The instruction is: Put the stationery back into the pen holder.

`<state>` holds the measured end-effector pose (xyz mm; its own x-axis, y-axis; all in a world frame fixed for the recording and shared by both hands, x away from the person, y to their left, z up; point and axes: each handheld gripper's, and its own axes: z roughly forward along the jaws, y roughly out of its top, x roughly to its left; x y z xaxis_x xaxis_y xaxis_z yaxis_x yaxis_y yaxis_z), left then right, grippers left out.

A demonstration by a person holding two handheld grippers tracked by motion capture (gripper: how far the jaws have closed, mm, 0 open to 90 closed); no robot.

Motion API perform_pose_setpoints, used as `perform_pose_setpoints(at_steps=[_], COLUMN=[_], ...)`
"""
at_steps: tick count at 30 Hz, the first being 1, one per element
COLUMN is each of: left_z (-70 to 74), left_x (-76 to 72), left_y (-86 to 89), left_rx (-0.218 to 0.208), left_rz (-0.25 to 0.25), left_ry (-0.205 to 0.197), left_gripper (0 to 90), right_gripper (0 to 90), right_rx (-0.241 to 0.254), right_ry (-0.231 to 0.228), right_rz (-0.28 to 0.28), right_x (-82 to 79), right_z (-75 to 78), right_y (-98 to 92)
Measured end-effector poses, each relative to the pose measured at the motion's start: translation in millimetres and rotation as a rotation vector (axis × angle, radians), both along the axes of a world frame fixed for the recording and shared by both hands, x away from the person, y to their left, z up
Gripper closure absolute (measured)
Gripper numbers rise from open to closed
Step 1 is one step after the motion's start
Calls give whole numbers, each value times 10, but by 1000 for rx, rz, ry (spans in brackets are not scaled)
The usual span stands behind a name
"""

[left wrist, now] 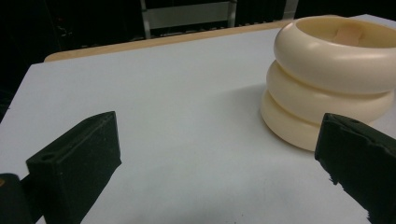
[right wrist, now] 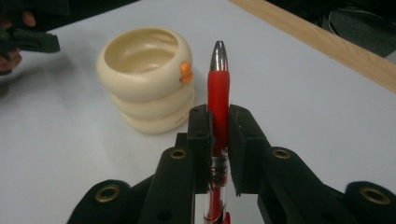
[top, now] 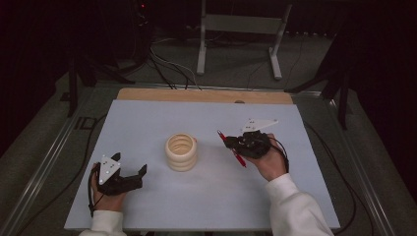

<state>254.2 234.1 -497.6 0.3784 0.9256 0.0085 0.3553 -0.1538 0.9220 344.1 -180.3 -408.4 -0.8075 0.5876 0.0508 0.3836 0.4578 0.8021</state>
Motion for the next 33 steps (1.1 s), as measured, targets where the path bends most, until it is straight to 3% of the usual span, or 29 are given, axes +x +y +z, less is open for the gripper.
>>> perform_pose_setpoints(at_steps=[15, 33], left_z=[-4, -3], left_x=[2, 0], left_y=[-3, -6], left_rx=[0, 2], left_rz=[-2, -6], left_ry=[2, 0], left_gripper=[8, 8], right_gripper=[806, 806], right_rx=[60, 112], right_ry=[-39, -58], right_rz=[-1, -2], right_x=[74, 159], right_z=[183, 261], right_y=[128, 265])
